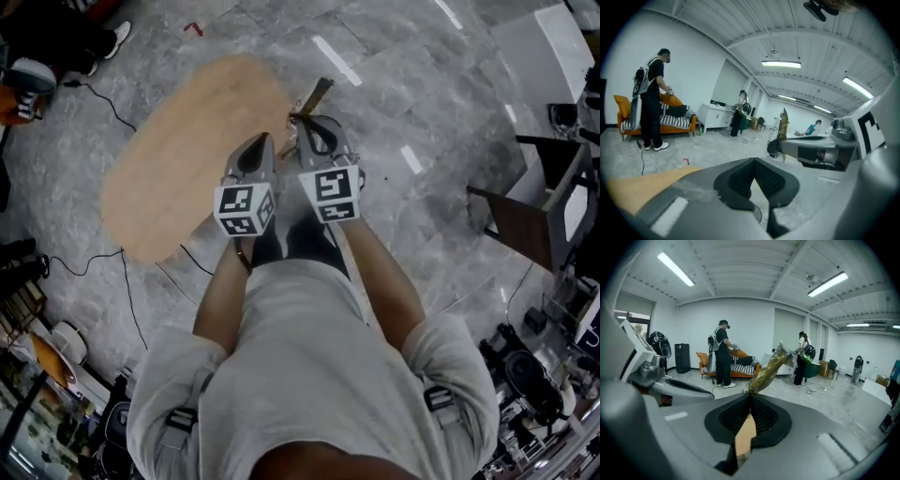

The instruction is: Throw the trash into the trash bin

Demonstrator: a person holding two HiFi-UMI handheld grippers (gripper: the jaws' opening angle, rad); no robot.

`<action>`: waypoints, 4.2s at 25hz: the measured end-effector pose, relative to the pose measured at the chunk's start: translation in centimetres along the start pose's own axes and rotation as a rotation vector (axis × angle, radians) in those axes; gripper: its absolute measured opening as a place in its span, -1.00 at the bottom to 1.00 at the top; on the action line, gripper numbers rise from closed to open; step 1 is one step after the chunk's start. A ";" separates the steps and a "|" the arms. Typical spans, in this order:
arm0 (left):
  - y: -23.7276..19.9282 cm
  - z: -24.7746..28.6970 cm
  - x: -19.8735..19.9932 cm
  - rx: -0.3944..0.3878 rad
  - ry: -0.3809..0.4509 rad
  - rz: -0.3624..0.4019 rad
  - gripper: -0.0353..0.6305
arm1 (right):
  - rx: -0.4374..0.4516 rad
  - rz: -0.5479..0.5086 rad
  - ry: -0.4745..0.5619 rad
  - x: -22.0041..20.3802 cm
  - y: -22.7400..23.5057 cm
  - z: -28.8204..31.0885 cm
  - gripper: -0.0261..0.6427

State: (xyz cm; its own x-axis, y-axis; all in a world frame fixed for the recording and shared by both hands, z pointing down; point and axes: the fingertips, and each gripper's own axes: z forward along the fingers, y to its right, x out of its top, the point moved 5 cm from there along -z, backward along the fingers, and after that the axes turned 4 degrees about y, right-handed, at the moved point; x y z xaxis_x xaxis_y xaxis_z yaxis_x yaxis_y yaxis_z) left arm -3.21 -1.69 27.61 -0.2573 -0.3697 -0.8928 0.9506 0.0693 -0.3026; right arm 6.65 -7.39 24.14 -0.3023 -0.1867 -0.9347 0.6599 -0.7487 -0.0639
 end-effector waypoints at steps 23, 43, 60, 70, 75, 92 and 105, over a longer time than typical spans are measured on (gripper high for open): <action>12.8 8.3 -9.3 -0.186 -0.192 0.061 -0.84 | -0.219 0.216 -0.152 -14.6 13.0 -9.8 -0.87; 2.5 19.7 -31.4 -0.165 -0.295 0.035 -0.84 | -0.113 0.097 -0.228 -37.5 13.2 4.1 -0.87; -5.3 24.2 -45.6 -0.152 -0.371 -0.012 -0.84 | -0.022 0.113 -0.368 -53.8 9.2 16.2 -0.87; -6.5 24.2 -48.0 -0.124 -0.404 -0.066 -0.84 | 0.014 0.177 -0.507 -58.4 7.8 18.1 -0.87; -6.6 24.3 -47.4 -0.134 -0.426 -0.062 -0.84 | 0.007 0.206 -0.481 -57.5 8.0 17.4 -0.62; 2.2 20.2 -28.4 -0.219 -0.362 -0.017 -0.84 | -0.077 0.177 -0.272 -33.1 9.8 7.3 -0.90; 10.7 16.5 -7.4 -0.254 -0.124 0.078 -0.84 | -0.209 0.181 -0.014 -11.8 15.5 -3.4 -0.90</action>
State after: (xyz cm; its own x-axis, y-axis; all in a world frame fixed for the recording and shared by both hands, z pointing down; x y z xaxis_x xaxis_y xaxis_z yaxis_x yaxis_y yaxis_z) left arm 11.70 -13.46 36.47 -0.1470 -0.4634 -0.8739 0.8889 0.3257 -0.3222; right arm 22.79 -14.66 32.97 -0.1746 -0.3153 -0.9328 0.8310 -0.5554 0.0322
